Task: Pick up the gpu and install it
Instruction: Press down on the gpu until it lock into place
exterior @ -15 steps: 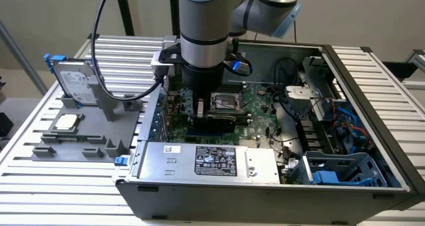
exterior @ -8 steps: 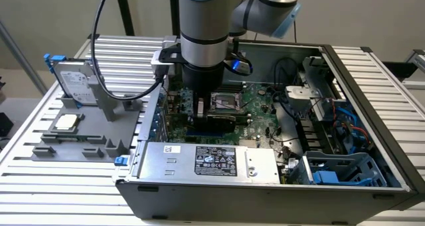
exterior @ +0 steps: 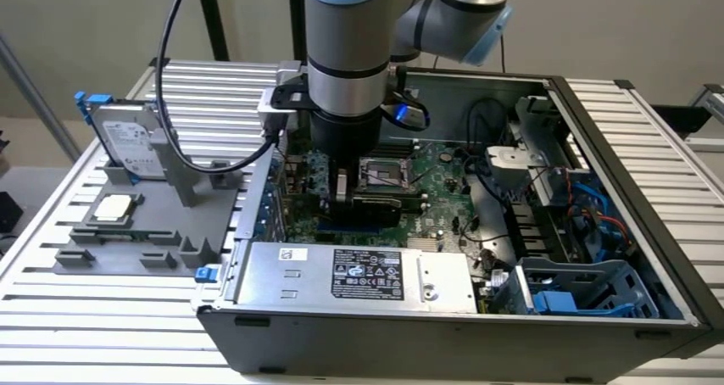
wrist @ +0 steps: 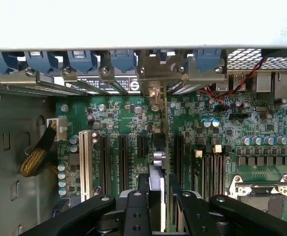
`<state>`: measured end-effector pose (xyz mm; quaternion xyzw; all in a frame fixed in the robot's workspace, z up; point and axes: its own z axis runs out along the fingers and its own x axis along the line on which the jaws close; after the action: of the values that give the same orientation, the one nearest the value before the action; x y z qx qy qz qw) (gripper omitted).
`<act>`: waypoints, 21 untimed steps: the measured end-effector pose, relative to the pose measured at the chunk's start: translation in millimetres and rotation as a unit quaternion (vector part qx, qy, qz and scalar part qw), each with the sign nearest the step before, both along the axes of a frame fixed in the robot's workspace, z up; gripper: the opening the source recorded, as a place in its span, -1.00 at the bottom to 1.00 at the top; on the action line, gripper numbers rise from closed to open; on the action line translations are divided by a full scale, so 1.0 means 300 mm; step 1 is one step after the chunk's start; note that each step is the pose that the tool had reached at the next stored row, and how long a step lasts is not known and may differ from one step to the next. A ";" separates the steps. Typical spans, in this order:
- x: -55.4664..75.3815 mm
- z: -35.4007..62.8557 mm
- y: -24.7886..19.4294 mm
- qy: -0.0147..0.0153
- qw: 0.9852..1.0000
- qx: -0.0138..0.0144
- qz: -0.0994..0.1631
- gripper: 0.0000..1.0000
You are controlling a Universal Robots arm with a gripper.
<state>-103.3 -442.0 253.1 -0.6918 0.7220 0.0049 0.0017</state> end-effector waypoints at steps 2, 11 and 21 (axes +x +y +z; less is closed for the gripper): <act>0.000 -0.002 0.000 0.000 1.000 0.000 0.000 -1.00; 0.000 -0.009 0.001 0.000 1.000 0.001 0.000 -1.00; 0.000 -0.008 0.001 0.000 1.000 0.000 0.000 -1.00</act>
<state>-103.3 -441.8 250.7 -0.6918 0.7220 0.0050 0.0019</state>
